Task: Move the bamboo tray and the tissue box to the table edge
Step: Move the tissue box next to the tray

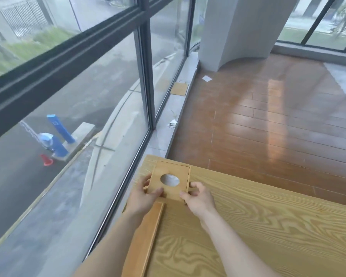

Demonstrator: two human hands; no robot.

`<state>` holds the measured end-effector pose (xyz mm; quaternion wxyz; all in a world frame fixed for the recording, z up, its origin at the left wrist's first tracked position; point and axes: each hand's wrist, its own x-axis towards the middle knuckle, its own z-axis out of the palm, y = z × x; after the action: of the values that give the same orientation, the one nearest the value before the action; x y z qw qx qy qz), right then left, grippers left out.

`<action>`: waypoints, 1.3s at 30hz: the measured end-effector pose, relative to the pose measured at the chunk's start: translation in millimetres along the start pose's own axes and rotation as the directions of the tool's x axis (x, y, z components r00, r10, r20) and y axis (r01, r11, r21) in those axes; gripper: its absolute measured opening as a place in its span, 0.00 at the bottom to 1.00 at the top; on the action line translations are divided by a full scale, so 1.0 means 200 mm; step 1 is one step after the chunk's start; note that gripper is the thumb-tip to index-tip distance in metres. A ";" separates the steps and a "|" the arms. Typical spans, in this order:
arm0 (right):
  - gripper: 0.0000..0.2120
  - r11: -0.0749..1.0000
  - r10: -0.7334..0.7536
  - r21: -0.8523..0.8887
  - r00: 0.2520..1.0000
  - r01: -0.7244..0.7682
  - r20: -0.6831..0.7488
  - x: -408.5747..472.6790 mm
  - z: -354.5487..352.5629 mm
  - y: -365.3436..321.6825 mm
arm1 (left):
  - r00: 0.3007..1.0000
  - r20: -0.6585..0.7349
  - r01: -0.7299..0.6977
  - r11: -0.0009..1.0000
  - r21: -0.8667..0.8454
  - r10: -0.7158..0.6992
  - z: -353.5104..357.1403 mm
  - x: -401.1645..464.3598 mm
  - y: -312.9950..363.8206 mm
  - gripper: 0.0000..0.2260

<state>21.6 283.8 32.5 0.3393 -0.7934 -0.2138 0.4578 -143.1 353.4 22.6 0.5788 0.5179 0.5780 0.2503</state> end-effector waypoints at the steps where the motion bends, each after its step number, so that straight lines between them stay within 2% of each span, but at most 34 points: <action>1: 0.22 1.000 -0.001 -0.004 1.000 0.001 -0.003 0.02 0.05 -0.02 | 1.000 0.001 -0.004 1.000 0.007 0.004 -0.04 0.04 -0.01 0.24; 12: 0.20 0.999 0.045 -0.009 0.999 -0.045 0.011 0.27 0.32 -0.17 | 0.999 0.029 0.022 0.997 0.070 -0.024 -0.20 0.45 -0.05 0.21; 18: 0.16 0.994 0.100 0.042 0.995 -0.101 0.031 0.35 0.42 -0.15 | 0.991 0.132 -0.001 0.994 0.105 -0.013 -0.20 0.63 -0.02 0.22; 19: 0.14 0.993 0.109 0.046 0.994 -0.110 0.018 0.36 0.42 -0.16 | 0.987 0.159 -0.006 0.993 0.117 -0.013 -0.21 0.66 -0.01 0.21; 21: 0.12 0.993 0.108 -0.032 0.987 -0.113 -0.119 0.40 0.38 -0.19 | 0.975 0.220 -0.013 0.987 0.159 -0.022 -0.21 0.72 0.01 0.21; 22: 0.13 0.989 0.079 -0.103 0.974 -0.103 -0.210 0.43 0.36 -0.20 | 0.967 0.252 -0.020 0.982 0.186 -0.028 -0.22 0.74 0.02 0.21; 24: 0.25 0.977 -0.045 -0.211 0.959 -0.016 -0.281 0.47 0.30 -0.24 | 0.953 0.304 -0.064 0.967 0.248 -0.015 -0.20 0.79 0.04 0.22; 27: 0.40 0.935 -0.237 -0.293 0.967 0.200 -0.095 0.52 0.27 -0.27 | 0.949 0.290 -0.201 0.943 0.266 0.120 -0.13 0.81 0.07 0.25; 29: 0.42 0.926 -0.242 -0.296 0.970 0.236 0.017 0.53 0.28 -0.24 | 0.967 0.156 -0.234 0.948 0.214 0.204 -0.09 0.79 0.04 0.26; 31: 0.41 0.941 -0.210 -0.265 0.977 0.210 0.027 0.53 0.28 -0.20 | 0.992 -0.017 -0.124 0.986 0.111 0.127 -0.08 0.72 -0.01 0.28; 33: 0.39 0.954 -0.175 -0.242 0.984 0.175 0.020 0.53 0.27 -0.18 | 0.998 -0.057 -0.032 0.995 0.091 0.037 -0.10 0.64 -0.07 0.34; 35: 0.37 0.962 -0.132 -0.240 0.991 0.129 0.004 0.53 0.28 -0.18 | 1.000 -0.007 0.029 0.993 0.117 -0.028 -0.12 0.57 -0.13 0.38; 39: 0.29 0.974 -0.069 -0.222 0.993 0.045 -0.100 0.53 0.29 -0.20 | 0.978 0.127 0.163 0.986 0.025 -0.165 -0.15 0.55 -0.17 0.35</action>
<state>21.2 400.8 -19.8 0.2735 -0.8431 -0.2672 0.3781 -159.1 448.3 -47.0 0.6297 0.4877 0.5821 0.1637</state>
